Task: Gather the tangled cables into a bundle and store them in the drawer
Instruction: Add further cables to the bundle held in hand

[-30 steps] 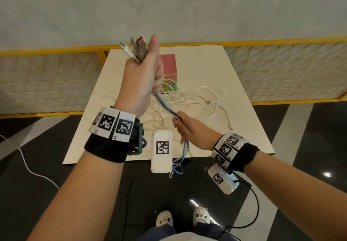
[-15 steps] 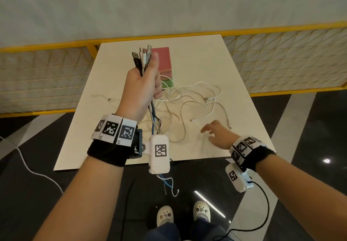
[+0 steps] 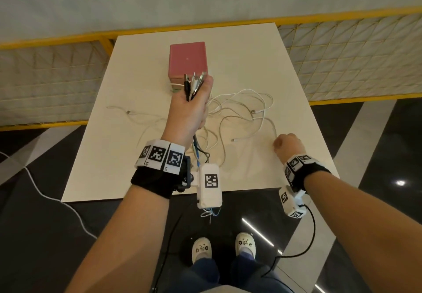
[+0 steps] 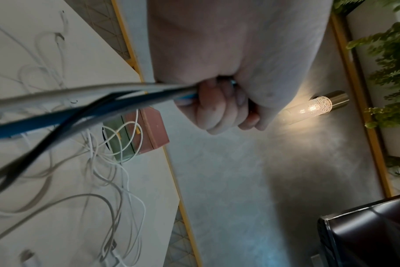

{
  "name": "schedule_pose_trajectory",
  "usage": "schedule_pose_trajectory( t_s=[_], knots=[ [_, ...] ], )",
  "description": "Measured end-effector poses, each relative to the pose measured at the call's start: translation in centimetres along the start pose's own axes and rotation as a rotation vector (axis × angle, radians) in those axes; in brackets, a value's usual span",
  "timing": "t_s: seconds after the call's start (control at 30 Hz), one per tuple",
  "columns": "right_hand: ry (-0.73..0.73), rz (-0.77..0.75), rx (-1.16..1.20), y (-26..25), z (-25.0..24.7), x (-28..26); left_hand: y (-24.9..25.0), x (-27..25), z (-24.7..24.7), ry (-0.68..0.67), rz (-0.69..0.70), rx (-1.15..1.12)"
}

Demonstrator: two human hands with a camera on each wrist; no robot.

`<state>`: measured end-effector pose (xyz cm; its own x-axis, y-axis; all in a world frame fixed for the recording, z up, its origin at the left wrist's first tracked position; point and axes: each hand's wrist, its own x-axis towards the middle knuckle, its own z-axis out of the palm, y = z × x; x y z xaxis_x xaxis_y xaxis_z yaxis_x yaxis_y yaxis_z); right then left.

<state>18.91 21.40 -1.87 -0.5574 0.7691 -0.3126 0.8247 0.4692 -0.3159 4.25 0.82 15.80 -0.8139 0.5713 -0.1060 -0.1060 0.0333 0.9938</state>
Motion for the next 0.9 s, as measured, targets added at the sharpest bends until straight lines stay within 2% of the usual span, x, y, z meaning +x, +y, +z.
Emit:
schedule_pose_trajectory(
  t_s=[0.1,0.17,0.3,0.37,0.5,0.6,0.67,0.77,0.83,0.9],
  knots=[
    [0.049,-0.021,0.122,-0.1,-0.1,-0.4,-0.1,0.4,-0.2,0.006,0.005,0.013],
    [0.107,-0.09,0.236,-0.8,-1.3,-1.1,-0.3,0.6,-0.5,0.0,0.039,0.063],
    [0.315,-0.377,0.453,-3.2,-6.0,-3.7,-0.3,0.7,-0.7,-0.073,0.153,0.177],
    [0.35,-0.502,0.616,-4.7,-8.6,-5.3,-0.1,0.6,-0.1,-0.101,0.191,0.218],
    [0.256,-0.61,0.977,-8.6,-12.5,-8.8,0.9,0.1,1.8,-0.204,0.269,0.294],
    [0.185,-0.659,1.131,-11.1,-13.4,-10.5,1.3,-0.1,2.6,-0.261,0.253,0.31],
    [0.207,-0.599,1.205,-12.2,-13.3,-11.0,1.3,-0.3,2.6,-0.256,0.227,0.284],
    [0.233,-0.508,1.196,-12.8,-12.5,-11.0,1.3,-0.3,1.7,-0.286,0.153,0.123],
    [0.081,-0.514,1.165,-13.0,-11.9,-11.1,1.7,-0.4,1.0,-0.314,0.153,0.059],
    [-0.166,-0.574,1.08,-13.3,-11.1,-11.4,2.1,-0.6,0.4,-0.324,0.222,0.037]
  ],
)
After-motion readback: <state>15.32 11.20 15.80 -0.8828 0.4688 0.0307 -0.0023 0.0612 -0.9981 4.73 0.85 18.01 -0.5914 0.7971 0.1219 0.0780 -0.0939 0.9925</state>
